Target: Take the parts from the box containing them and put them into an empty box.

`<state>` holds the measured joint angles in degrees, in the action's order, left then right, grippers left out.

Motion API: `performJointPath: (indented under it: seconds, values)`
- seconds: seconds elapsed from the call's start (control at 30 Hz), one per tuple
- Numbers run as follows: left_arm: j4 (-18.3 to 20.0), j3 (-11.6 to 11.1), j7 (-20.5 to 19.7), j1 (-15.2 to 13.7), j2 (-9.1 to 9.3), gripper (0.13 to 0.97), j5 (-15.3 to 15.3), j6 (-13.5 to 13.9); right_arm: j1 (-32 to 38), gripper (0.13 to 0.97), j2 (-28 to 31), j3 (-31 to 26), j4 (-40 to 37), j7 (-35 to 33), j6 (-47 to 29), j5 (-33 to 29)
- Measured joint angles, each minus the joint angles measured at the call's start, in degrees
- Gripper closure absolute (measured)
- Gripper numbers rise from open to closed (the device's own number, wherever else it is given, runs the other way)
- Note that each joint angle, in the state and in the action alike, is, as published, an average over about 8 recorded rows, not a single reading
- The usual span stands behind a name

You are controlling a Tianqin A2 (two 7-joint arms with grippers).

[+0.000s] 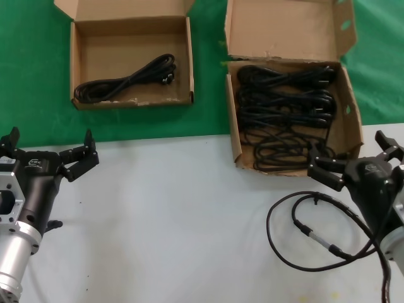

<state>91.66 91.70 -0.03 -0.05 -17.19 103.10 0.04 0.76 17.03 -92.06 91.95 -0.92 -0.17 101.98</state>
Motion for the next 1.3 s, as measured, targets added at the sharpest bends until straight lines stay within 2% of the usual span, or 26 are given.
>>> performJointPath:
  seconds: [1.3]
  values:
    - [0.00,0.00,0.00,0.00,0.00,0.132,0.00,0.00,0.00,0.129,0.00,0.00,0.00,0.00,0.00,0.00]
